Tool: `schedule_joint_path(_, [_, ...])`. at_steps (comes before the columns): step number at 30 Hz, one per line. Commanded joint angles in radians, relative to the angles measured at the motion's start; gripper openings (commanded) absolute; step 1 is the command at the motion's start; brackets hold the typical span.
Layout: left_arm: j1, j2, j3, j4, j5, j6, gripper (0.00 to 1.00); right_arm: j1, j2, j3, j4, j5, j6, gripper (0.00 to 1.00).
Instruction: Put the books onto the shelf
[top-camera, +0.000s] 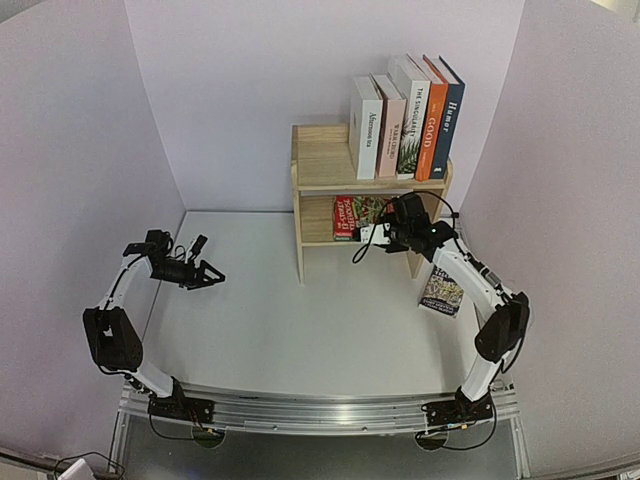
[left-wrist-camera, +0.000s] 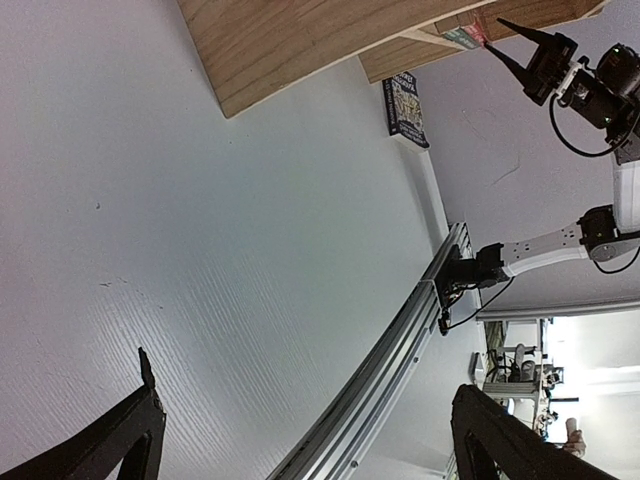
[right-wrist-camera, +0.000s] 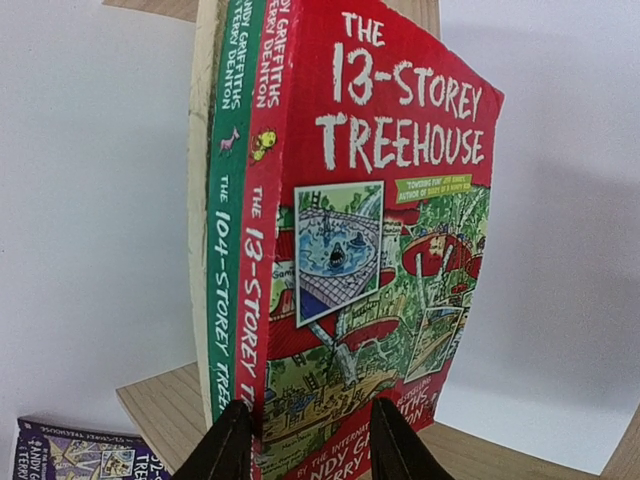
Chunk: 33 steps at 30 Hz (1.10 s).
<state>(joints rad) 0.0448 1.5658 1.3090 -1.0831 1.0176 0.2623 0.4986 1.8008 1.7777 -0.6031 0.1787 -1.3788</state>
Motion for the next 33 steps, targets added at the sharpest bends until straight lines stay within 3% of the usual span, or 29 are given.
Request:
schedule_joint_path(1, [-0.002, 0.002, 0.044, -0.017, 0.019, 0.020, 1.00, -0.008, 0.019, 0.045, 0.012, -0.014, 0.018, 0.39])
schedule_joint_path(4, [-0.001, 0.003, 0.045, -0.015, 0.018, 0.021, 1.00, 0.001, 0.005, 0.061, 0.014, -0.018, 0.069, 0.40])
schedule_joint_path(7, [-0.002, -0.005, 0.040, -0.013, 0.015, 0.024, 1.00, 0.022, -0.047, 0.071, 0.015, -0.032, 0.240, 0.40])
schedule_joint_path(13, [-0.001, -0.037, 0.018, 0.004, -0.006, 0.033, 1.00, 0.032, -0.250, -0.113, 0.028, -0.015, 0.781, 0.48])
schedule_joint_path(18, [-0.002, -0.035, 0.023, 0.008, -0.010, 0.032, 1.00, 0.013, -0.391, -0.378, 0.040, 0.192, 1.238, 0.53])
schedule_joint_path(21, [-0.002, -0.029, 0.031, 0.009, -0.012, 0.028, 1.00, -0.064, -0.432, -0.512, 0.037, 0.193, 1.522, 0.55])
schedule_joint_path(26, [-0.002, -0.025, 0.038, 0.004, -0.017, 0.024, 1.00, -0.270, -0.373, -0.613, 0.013, 0.085, 1.810, 0.66])
schedule_joint_path(33, [-0.002, -0.075, 0.012, 0.003, -0.045, 0.033, 1.00, -0.481, -0.221, -0.612, -0.036, 0.077, 2.000, 0.83])
